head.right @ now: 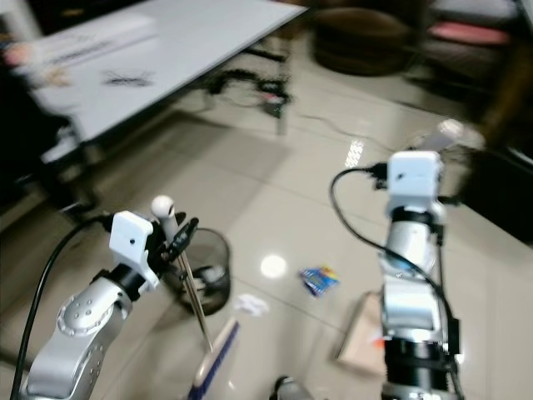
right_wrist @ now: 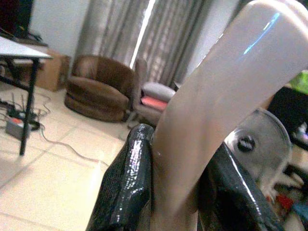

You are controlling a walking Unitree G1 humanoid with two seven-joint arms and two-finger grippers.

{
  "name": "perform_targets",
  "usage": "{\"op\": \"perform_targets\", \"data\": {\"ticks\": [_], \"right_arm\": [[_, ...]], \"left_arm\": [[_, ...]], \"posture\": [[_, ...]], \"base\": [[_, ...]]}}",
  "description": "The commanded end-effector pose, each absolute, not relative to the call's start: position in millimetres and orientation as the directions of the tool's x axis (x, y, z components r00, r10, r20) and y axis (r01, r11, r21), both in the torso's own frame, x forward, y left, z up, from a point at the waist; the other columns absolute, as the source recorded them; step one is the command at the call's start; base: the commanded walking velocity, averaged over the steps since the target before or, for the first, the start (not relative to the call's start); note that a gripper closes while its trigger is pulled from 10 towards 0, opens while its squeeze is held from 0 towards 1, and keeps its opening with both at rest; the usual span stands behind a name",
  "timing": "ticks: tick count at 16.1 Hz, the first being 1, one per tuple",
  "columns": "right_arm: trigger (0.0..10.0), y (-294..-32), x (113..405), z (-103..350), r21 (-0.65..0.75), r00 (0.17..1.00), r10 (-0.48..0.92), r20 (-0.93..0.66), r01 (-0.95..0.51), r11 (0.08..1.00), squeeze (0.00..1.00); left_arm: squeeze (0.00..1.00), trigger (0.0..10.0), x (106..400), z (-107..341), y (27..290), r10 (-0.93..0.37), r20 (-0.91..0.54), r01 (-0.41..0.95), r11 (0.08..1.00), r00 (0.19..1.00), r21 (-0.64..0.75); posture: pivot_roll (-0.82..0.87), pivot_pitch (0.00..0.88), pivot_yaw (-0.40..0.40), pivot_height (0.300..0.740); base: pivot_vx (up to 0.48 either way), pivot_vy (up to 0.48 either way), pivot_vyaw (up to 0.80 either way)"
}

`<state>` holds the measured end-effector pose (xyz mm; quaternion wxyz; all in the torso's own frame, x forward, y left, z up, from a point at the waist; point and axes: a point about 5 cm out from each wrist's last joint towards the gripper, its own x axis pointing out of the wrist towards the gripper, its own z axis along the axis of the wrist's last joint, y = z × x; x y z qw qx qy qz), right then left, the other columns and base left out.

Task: Sweep floor

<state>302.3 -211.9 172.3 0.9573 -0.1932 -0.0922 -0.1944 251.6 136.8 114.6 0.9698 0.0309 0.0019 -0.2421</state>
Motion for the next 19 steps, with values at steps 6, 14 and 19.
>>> {"op": "perform_targets", "data": {"ticks": [6, 14, 19], "right_arm": [[10.0, -196.2, 297.1, 172.8, -0.275, 0.935, -0.292, 0.203, 0.34, 0.899, 0.0], [10.0, -183.2, 293.8, 166.1, -0.193, 0.96, -0.246, 0.136, 0.269, 0.944, 0.0], [10.0, -175.0, 296.3, 160.5, -0.229, 0.977, -0.187, 0.106, 0.207, 0.951, 0.0]], "left_arm": [[0.0, 10.0, 254.1, 126.6, 138.9, -0.445, 0.033, 0.443, 0.895, 0.895, 0.062], [0.0, 10.0, 271.4, 131.7, 148.0, -0.276, 0.064, 0.27, 0.959, 0.959, 0.086], [0.0, 10.0, 277.1, 139.9, 151.0, -0.195, 0.122, 0.175, 0.972, 0.973, 0.155]], "posture": [[-0.02, 0.066, 0.045, 0.74], [-0.03, 0.066, 0.047, 0.74], [-0.03, 0.066, 0.043, 0.74]], "base": [[0.0, 0.0, -0.8], [0.0, 0.0, -0.8], [0.0, 0.0, -0.43]]}}
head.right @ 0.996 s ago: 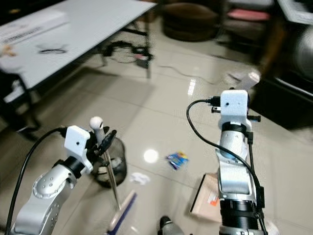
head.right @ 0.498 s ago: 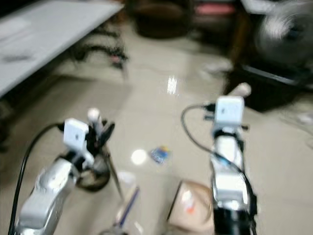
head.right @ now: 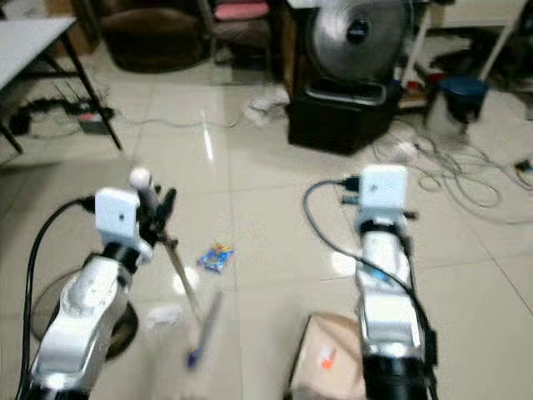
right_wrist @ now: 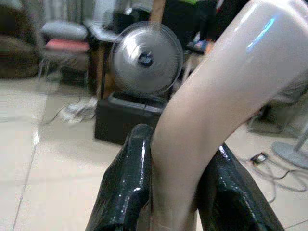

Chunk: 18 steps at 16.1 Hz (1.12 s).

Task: Sweep floor

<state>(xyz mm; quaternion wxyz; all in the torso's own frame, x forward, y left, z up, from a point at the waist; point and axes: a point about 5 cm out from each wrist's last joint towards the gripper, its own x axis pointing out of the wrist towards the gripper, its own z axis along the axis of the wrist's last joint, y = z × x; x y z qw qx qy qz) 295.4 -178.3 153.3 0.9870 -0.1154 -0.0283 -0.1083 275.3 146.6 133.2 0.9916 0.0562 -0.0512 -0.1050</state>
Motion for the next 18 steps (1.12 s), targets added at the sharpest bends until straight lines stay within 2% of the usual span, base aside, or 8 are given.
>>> {"op": "perform_targets", "data": {"ticks": [1, 5, 13, 18], "right_arm": [[10.0, -171.2, 297.0, 159.8, -0.197, 0.979, -0.175, 0.104, 0.193, 0.961, 0.0], [10.0, -165.6, 301.6, 165.6, -0.238, 0.978, -0.151, 0.142, 0.182, 0.954, 0.0], [10.0, -161.2, 304.3, 164.2, -0.266, 0.982, -0.122, 0.143, 0.157, 0.951, 0.0], [10.0, -164.8, 301.7, 161.4, -0.249, 0.979, -0.13, 0.159, 0.167, 0.954, 0.0]], "left_arm": [[0.0, 10.0, 279.5, 141.6, 152.5, -0.168, 0.135, 0.148, 0.978, 0.976, 0.148], [0.0, 10.0, 282.8, 144.9, 153.5, -0.146, 0.155, 0.122, 0.981, 0.977, 0.154], [0.0, 10.0, 283.1, 143.3, 152.7, -0.141, 0.154, 0.116, 0.98, 0.978, 0.164], [0.0, 10.0, 283.8, 141.7, 148.9, -0.164, 0.147, 0.14, 0.977, 0.975, 0.159]], "posture": [[-0.03, 0.067, 0.042, 0.74], [-0.03, 0.066, 0.043, 0.74], [-0.02, 0.066, 0.043, 0.74], [-0.02, 0.066, 0.049, 0.74]], "base": [[0.0, 0.0, 0.0], [0.314, 0.0, 0.12], [0.342, 0.0, 0.8], [0.342, 0.0, 0.0]]}}
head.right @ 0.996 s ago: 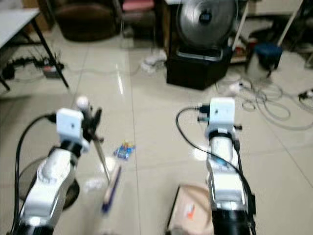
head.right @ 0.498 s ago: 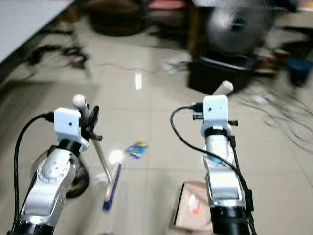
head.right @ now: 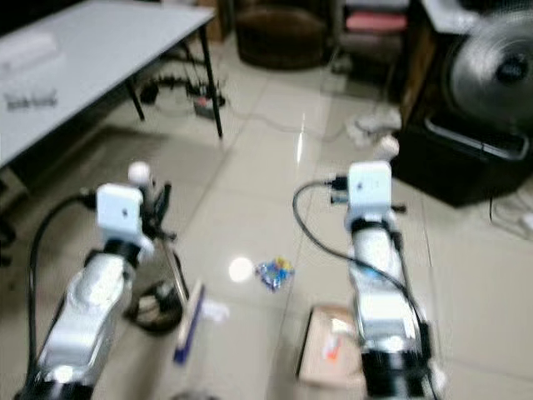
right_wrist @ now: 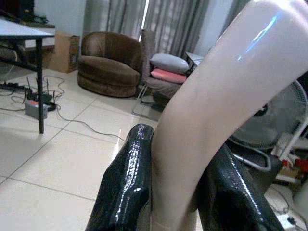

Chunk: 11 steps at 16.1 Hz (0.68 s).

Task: Sweep floor

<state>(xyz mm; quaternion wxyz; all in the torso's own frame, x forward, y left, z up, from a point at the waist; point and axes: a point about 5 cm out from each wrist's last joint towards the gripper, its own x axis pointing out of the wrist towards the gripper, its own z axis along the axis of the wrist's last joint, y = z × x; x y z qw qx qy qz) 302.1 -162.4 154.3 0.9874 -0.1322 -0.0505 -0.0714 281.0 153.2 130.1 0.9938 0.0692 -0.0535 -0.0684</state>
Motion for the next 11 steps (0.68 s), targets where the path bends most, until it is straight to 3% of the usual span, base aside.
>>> {"op": "perform_targets", "data": {"ticks": [1, 11], "right_arm": [[10.0, -165.1, 301.3, 160.2, -0.25, 0.979, -0.129, 0.158, 0.166, 0.954, 0.0], [10.0, -160.0, 299.3, 150.1, -0.17, 0.984, -0.09, 0.151, 0.115, 0.979, 0.0]], "left_arm": [[0.0, 10.0, 283.8, 141.4, 148.7, -0.166, 0.146, 0.143, 0.977, 0.975, 0.158], [0.0, 10.0, 283.1, 136.0, 144.5, -0.192, 0.13, 0.171, 0.973, 0.973, 0.155]], "posture": [[-0.02, 0.066, 0.048, 0.74], [-0.02, 0.063, 0.053, 0.74]], "base": [[0.341, 0.0, 0.0], [0.343, 0.0, 0.0]]}}
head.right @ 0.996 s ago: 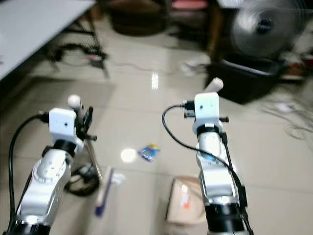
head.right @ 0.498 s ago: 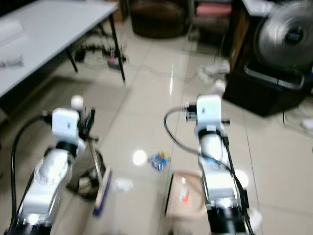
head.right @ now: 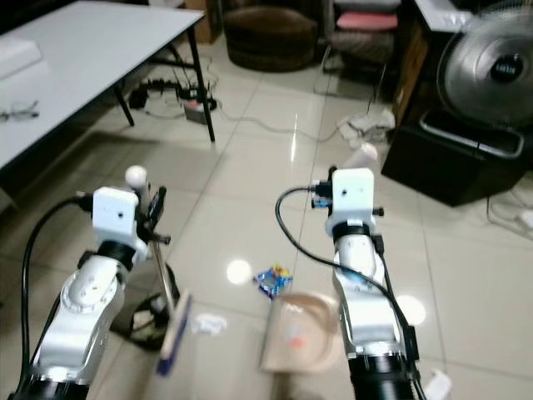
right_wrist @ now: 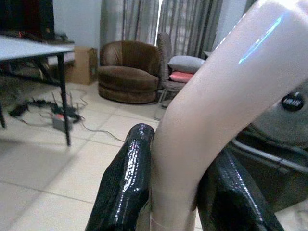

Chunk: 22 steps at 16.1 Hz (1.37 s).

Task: Sweep floor

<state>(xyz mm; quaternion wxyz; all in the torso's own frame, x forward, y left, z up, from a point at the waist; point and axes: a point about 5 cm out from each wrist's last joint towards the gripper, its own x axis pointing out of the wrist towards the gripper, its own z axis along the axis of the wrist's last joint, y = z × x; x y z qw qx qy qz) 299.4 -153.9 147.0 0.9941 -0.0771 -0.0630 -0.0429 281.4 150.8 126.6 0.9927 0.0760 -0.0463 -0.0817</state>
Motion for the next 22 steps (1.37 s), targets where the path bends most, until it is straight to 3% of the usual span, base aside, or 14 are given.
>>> {"op": "perform_targets", "data": {"ticks": [1, 10, 18, 22], "right_arm": [[10.0, -160.0, 299.2, 147.3, -0.171, 0.985, -0.09, 0.146, 0.115, 0.979, 0.0], [10.0, -155.5, 302.9, 127.6, -0.137, 0.99, -0.032, 0.14, 0.051, 0.989, 0.0], [10.0, -146.2, 311.2, 123.8, -0.131, 0.987, -0.033, 0.16, 0.054, 0.99, 0.0], [10.0, -141.7, 311.6, 120.0, -0.117, 0.983, -0.013, 0.181, 0.035, 0.993, 0.0]], "left_arm": [[0.0, 10.0, 283.1, 135.7, 144.5, -0.193, 0.129, 0.173, 0.973, 0.973, 0.155], [0.0, 10.0, 289.7, 125.9, 140.9, -0.216, 0.107, 0.198, 0.967, 0.971, 0.158], [0.0, 10.0, 289.8, 119.3, 141.8, -0.187, 0.095, 0.172, 0.975, 0.978, 0.143], [0.0, 10.0, 295.0, 114.4, 143.8, -0.113, 0.125, 0.091, 0.981, 0.986, 0.17]], "posture": [[-0.02, 0.065, 0.054, 0.74], [0.0, 0.111, 0.055, 0.74], [-0.02, 0.226, 0.029, 0.74], [-0.02, 0.286, 0.006, 0.74]], "base": [[0.341, 0.0, 0.0], [0.342, 0.0, 0.0], [0.342, 0.0, 0.0], [0.0, 0.0, 0.0]]}}
